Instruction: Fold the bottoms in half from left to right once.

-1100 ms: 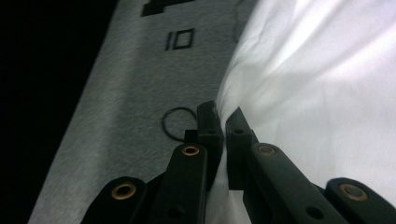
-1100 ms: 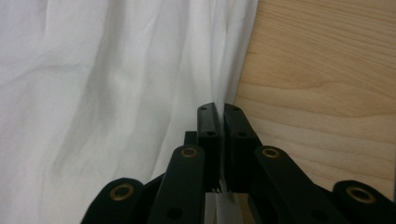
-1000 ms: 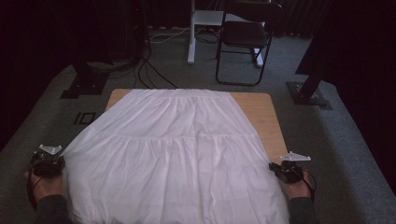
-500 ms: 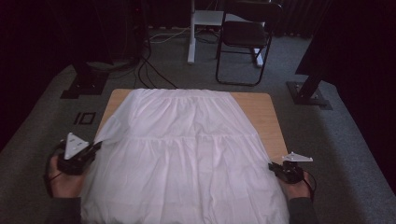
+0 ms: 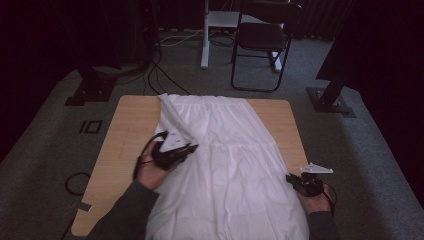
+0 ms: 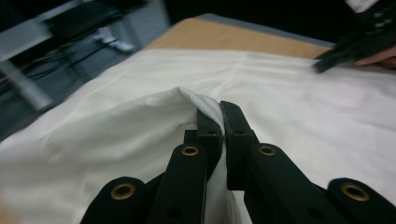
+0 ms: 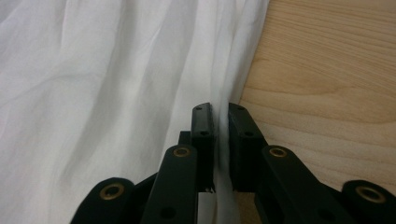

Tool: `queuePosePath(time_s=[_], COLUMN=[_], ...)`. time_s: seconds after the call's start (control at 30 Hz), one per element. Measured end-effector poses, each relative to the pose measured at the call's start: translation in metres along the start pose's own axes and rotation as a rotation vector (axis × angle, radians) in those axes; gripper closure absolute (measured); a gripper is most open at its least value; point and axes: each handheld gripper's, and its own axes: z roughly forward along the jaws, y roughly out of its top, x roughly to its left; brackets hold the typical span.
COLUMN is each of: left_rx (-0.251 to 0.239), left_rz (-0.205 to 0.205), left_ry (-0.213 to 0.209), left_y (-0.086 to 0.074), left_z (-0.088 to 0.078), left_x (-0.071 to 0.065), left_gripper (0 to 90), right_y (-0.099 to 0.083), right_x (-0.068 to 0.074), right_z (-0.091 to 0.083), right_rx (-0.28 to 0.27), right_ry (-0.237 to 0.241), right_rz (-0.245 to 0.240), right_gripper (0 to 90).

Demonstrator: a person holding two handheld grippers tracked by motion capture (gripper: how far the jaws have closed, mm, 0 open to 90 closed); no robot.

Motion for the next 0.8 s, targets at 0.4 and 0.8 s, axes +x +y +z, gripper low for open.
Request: queuePosePath(time_s=[0.4,0.8], left_rx=[0.025,0.059], left_rz=[-0.011,-0.095], left_ry=[-0.268,0.012], left_y=[0.031,-0.034], left_z=[0.107,0.049], left_x=[-0.052,-0.002], left_gripper=[68.7,50.1], right_y=[0.003,0.066], right_x=[0.003,0.045], right_z=[0.001,-0.015], right_rx=[0.014,-0.057], right_ry=[-0.006,0.000], right_rz=[-0.004,-0.096], right_gripper=[64.8,56.1])
